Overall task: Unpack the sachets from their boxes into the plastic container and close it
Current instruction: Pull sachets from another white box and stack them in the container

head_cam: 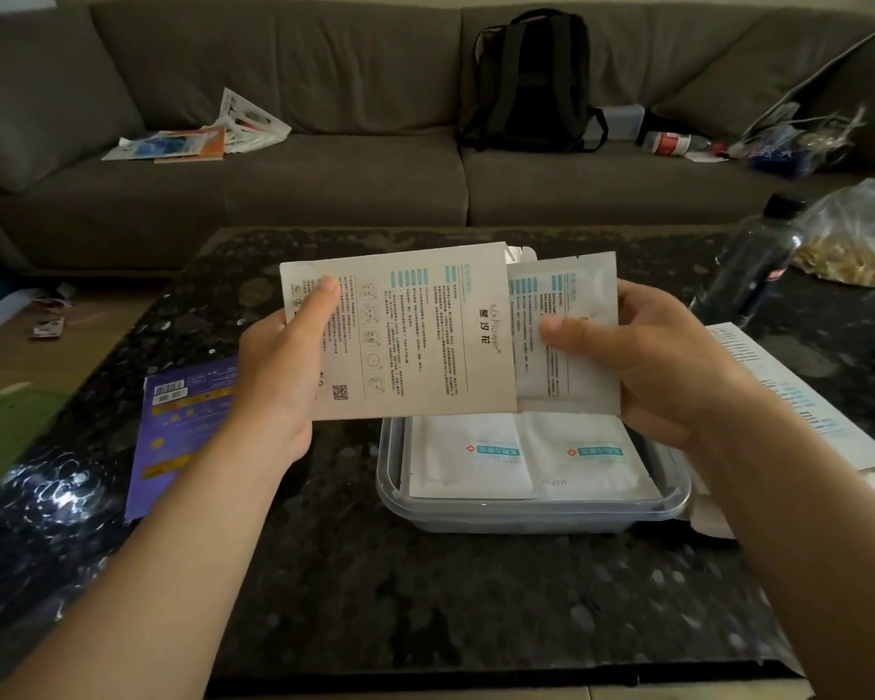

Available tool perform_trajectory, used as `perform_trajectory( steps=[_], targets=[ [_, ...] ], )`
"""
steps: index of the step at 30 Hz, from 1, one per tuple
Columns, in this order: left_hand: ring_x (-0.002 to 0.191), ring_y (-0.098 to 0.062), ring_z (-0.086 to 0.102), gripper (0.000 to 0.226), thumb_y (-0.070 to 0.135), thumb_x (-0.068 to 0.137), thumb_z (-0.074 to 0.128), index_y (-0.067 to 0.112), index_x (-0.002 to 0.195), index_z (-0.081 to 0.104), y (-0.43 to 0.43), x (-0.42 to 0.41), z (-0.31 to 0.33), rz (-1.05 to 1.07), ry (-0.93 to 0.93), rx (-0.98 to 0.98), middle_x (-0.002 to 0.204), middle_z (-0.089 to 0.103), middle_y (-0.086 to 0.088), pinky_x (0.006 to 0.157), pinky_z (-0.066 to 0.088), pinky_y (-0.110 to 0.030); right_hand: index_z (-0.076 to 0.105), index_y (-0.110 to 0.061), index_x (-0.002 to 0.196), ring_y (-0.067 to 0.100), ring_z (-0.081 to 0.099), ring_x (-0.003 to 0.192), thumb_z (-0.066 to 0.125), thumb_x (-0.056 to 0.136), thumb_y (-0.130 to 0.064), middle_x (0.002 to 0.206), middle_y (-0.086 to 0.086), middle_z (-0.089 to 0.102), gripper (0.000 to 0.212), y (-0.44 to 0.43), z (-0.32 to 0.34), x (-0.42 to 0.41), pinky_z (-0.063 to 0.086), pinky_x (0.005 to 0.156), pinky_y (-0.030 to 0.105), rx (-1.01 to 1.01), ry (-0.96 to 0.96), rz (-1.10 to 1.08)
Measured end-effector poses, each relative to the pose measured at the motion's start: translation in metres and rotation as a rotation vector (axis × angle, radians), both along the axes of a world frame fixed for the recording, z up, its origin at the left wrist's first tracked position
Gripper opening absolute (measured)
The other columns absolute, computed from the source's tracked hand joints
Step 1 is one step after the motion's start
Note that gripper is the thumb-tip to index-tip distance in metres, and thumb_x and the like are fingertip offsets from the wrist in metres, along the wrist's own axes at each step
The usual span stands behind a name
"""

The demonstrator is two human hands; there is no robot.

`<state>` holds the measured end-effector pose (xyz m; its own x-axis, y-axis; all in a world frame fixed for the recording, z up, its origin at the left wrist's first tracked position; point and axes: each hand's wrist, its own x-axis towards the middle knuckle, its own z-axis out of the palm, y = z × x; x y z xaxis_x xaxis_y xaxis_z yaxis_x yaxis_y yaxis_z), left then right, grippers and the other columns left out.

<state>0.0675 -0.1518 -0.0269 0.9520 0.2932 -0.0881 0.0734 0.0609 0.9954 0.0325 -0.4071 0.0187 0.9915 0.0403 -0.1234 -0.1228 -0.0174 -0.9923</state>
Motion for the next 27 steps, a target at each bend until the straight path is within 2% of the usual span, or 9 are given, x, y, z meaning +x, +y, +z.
perform_trajectory(
  steps=[4,7,11,13,16,18,21,24,27],
  targets=[
    [0.086,-0.010,0.075,0.028,0.053,0.102,0.059,0.030,0.097,0.076,-0.005,-0.001,-0.001,0.008,-0.004,-0.003,0.092,0.080,0.014,0.068,0.055,-0.034,0.071,-0.012,0.111,0.024,0.075,0.095,0.074,0.083,-0.007,0.104,0.004,0.077,0.029,-0.011,-0.001,-0.004,0.060,0.083,0.053,-0.083,-0.020,-0.074],
    [0.084,-0.007,0.077,0.025,0.052,0.101,0.062,0.031,0.096,0.076,-0.005,-0.001,-0.001,0.052,-0.017,-0.033,0.092,0.081,0.014,0.067,0.058,-0.033,0.070,-0.014,0.114,0.022,0.075,0.095,0.071,0.087,-0.004,0.106,0.003,0.077,0.029,-0.024,0.002,-0.007,0.061,0.083,0.051,-0.114,-0.058,-0.158],
    [0.076,-0.002,0.077,0.023,0.049,0.100,0.065,0.029,0.094,0.075,-0.005,0.000,-0.003,0.121,-0.033,-0.081,0.089,0.080,0.014,0.057,0.058,-0.026,0.070,-0.018,0.113,0.017,0.074,0.097,0.067,0.089,0.000,0.105,-0.001,0.076,0.030,-0.039,0.002,-0.015,0.061,0.085,0.044,-0.236,-0.142,-0.223],
    [0.077,-0.003,0.077,0.022,0.049,0.099,0.067,0.029,0.094,0.075,-0.005,0.001,-0.003,0.156,-0.037,-0.112,0.088,0.080,0.014,0.057,0.059,-0.026,0.071,-0.023,0.106,0.016,0.071,0.101,0.066,0.090,0.001,0.105,-0.003,0.074,0.029,-0.045,0.000,-0.018,0.060,0.085,0.040,-0.359,-0.193,-0.208],
    [0.078,-0.004,0.077,0.022,0.051,0.098,0.068,0.030,0.095,0.075,-0.006,0.002,-0.003,0.170,-0.022,-0.147,0.087,0.080,0.016,0.061,0.060,-0.029,0.072,-0.028,0.103,0.014,0.066,0.105,0.062,0.094,0.000,0.104,-0.009,0.071,0.031,-0.049,-0.009,-0.020,0.059,0.080,0.029,-0.655,-0.311,-0.119],
    [0.076,-0.003,0.077,0.023,0.051,0.098,0.067,0.030,0.094,0.075,-0.008,0.000,-0.004,0.165,-0.015,-0.148,0.084,0.080,0.017,0.061,0.060,-0.029,0.072,-0.031,0.111,0.012,0.063,0.108,0.058,0.096,-0.001,0.109,-0.010,0.070,0.036,-0.046,-0.017,-0.022,0.055,0.074,0.019,-0.824,-0.361,-0.029],
    [0.076,-0.002,0.077,0.022,0.051,0.098,0.067,0.030,0.094,0.074,-0.011,-0.002,-0.004,0.162,-0.016,-0.133,0.088,0.080,0.016,0.061,0.060,-0.028,0.066,-0.032,0.127,0.013,0.062,0.105,0.056,0.097,-0.001,0.117,-0.007,0.070,0.045,-0.037,-0.025,-0.024,0.048,0.075,0.010,-1.014,-0.422,0.054],
    [0.081,-0.003,0.078,0.023,0.050,0.099,0.067,0.030,0.095,0.075,-0.013,-0.002,-0.004,0.168,-0.024,-0.122,0.095,0.080,0.014,0.063,0.061,-0.028,0.057,-0.036,0.138,0.016,0.062,0.117,0.059,0.094,0.001,0.133,-0.008,0.064,0.057,-0.027,-0.033,-0.023,0.049,0.092,0.019,-1.240,-0.435,0.159],
    [0.079,-0.003,0.077,0.022,0.049,0.098,0.068,0.028,0.094,0.074,-0.012,-0.002,-0.003,0.188,-0.027,-0.139,0.091,0.080,0.014,0.058,0.060,-0.025,0.050,-0.038,0.143,0.015,0.055,0.126,0.057,0.092,0.003,0.141,-0.010,0.057,0.066,-0.020,-0.036,-0.022,0.047,0.103,0.027,-1.332,-0.355,0.254]
  ],
)
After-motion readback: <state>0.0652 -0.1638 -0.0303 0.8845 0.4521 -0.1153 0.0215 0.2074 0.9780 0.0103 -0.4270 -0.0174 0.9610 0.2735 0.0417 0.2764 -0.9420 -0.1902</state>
